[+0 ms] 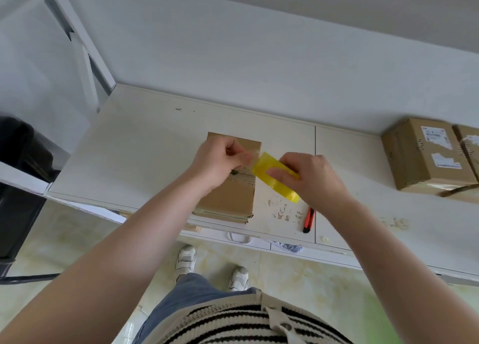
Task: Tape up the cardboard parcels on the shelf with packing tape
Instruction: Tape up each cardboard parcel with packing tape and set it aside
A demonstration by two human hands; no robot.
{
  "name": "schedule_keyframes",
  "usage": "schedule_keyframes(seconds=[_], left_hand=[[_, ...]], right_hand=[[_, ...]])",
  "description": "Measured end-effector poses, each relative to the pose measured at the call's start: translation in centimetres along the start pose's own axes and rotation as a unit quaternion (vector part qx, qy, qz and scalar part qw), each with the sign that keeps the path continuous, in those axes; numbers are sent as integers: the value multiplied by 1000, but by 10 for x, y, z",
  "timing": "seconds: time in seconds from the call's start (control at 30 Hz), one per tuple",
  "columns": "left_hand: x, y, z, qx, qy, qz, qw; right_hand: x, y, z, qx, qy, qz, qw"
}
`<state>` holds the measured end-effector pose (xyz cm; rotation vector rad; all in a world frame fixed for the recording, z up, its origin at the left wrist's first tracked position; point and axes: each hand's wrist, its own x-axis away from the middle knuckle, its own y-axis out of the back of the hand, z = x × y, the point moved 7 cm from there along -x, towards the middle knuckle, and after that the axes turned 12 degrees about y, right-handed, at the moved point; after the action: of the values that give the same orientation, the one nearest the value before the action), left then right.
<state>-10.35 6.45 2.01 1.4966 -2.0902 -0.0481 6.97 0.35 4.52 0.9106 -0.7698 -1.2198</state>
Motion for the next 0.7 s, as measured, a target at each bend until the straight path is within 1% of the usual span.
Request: schedule_keyframes(seconds=[0.07, 0.1, 0.2, 0.3, 0.4, 0.5, 0.6, 0.7], left_hand=[[-1, 23, 0, 19, 14, 2, 1000], [-2, 35, 3, 29, 22, 1, 999], [-8, 58, 24, 56, 59, 6, 997], [-18, 70, 53, 89, 98, 5, 991], [-27, 73, 80, 94, 124, 14, 988], [-36, 70, 97, 104, 115, 5, 988], [-45, 64, 107, 113, 107, -8, 988], [-53, 57, 120, 120, 123, -11, 985]], right_hand=[[-3, 11, -13, 17, -51, 17, 998], [-5, 14, -17, -6, -66, 20, 998], [-18, 6, -12, -99, -51, 46, 993], [-37, -12, -1, -127, -41, 69, 989], [-57, -21, 5, -97, -41, 70, 992], [-73, -25, 12, -58, -53, 63, 995], [-85, -30, 15, -20, -72, 84, 994], [-89, -38, 12, 0, -90, 95, 991]])
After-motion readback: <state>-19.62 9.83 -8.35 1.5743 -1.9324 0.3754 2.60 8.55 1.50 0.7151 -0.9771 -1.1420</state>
